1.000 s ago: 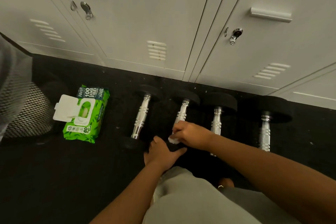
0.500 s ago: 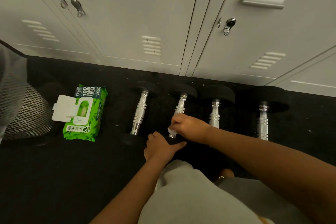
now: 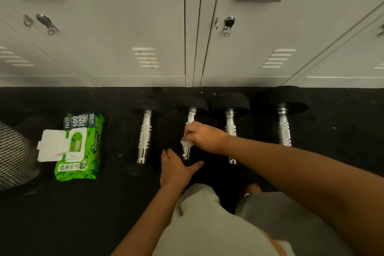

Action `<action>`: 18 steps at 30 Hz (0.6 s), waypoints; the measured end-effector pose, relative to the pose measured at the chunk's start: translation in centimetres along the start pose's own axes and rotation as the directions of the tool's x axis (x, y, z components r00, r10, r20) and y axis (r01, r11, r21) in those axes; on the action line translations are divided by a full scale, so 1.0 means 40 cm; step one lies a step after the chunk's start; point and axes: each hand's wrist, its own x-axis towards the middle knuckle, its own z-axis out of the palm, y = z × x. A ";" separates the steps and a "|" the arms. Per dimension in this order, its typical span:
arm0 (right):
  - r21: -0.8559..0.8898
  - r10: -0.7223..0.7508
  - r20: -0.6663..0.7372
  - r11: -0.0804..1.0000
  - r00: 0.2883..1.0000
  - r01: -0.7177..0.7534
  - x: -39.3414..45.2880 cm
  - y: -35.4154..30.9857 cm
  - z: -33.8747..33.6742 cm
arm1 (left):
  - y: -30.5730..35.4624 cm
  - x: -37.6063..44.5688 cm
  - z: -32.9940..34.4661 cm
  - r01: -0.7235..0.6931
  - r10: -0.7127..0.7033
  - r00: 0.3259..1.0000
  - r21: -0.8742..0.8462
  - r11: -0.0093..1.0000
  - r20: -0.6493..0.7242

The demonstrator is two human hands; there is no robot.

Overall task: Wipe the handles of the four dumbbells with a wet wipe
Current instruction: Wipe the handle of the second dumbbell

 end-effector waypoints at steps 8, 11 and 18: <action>0.016 -0.067 0.019 0.998 0.998 0.067 -0.008 -0.014 0.011 | 0.000 0.002 -0.006 0.038 -0.037 0.999 -0.022 0.999 0.032; 0.009 -0.008 -0.018 1.000 1.000 0.008 -0.010 -0.013 0.008 | -0.006 -0.002 -0.008 0.027 -0.025 0.999 -0.081 0.996 0.023; -0.017 0.013 0.009 1.000 1.000 -0.013 -0.008 -0.011 -0.003 | -0.006 -0.006 -0.014 0.018 -0.013 0.998 -0.097 0.995 0.056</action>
